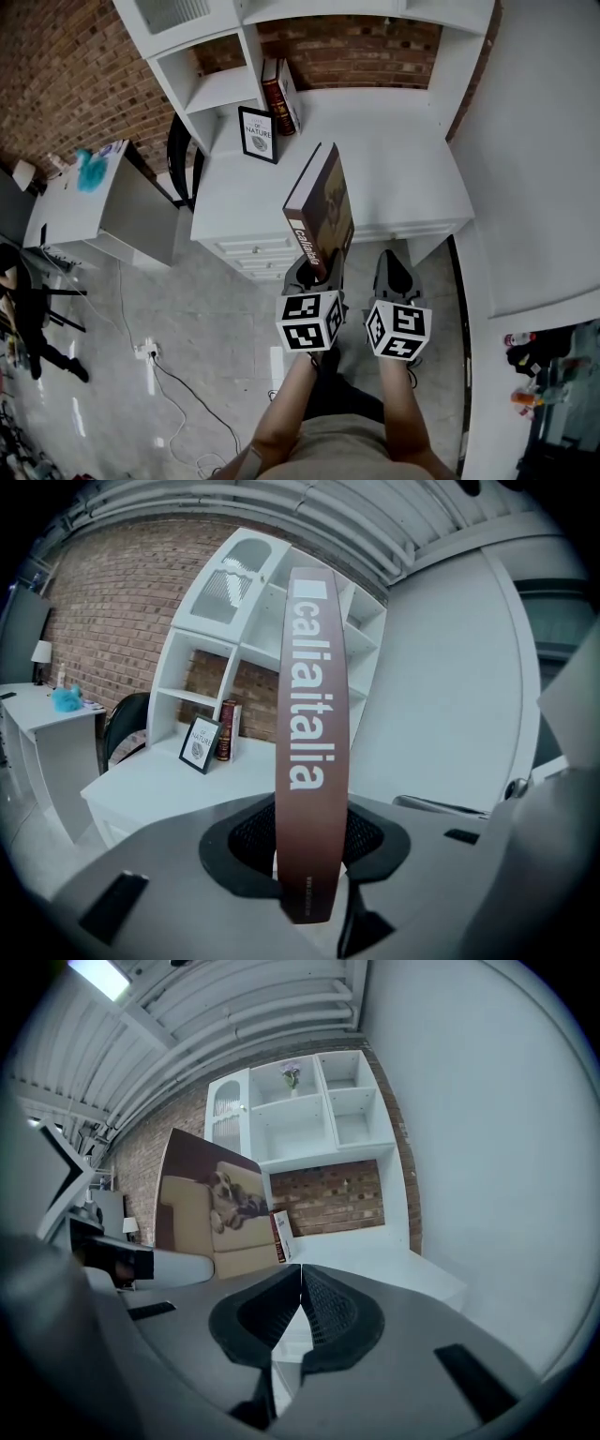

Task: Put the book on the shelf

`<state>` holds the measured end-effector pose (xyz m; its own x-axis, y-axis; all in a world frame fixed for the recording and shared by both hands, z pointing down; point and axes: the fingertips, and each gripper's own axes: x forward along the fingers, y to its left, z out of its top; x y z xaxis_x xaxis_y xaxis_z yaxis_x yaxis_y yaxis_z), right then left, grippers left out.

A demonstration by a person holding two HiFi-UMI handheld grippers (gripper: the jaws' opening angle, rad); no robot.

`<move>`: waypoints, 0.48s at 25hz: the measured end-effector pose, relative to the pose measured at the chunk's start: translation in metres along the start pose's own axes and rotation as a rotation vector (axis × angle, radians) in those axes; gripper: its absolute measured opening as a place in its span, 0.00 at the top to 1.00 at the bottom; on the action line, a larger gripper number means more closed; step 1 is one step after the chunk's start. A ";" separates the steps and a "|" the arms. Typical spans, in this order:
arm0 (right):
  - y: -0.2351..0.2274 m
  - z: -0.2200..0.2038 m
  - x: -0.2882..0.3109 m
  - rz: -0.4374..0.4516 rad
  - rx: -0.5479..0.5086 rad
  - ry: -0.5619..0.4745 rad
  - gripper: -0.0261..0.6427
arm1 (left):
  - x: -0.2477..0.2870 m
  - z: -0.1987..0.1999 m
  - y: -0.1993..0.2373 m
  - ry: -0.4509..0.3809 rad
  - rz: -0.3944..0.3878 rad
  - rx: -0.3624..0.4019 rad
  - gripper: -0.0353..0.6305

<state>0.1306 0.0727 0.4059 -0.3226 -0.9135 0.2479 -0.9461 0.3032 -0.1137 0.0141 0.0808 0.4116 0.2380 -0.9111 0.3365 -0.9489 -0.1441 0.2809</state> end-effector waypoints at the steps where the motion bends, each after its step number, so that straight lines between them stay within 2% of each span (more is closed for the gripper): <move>1: 0.000 0.002 0.007 -0.001 -0.004 0.000 0.94 | 0.006 0.003 0.003 0.000 -0.001 -0.001 0.72; 12: 0.002 0.024 0.083 -0.012 -0.010 -0.005 0.94 | 0.067 0.039 0.038 -0.004 -0.014 0.014 0.72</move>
<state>0.1025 -0.0093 0.4037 -0.3114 -0.9184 0.2442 -0.9501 0.2953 -0.1010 -0.0139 -0.0011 0.4100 0.2502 -0.9105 0.3293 -0.9483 -0.1619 0.2731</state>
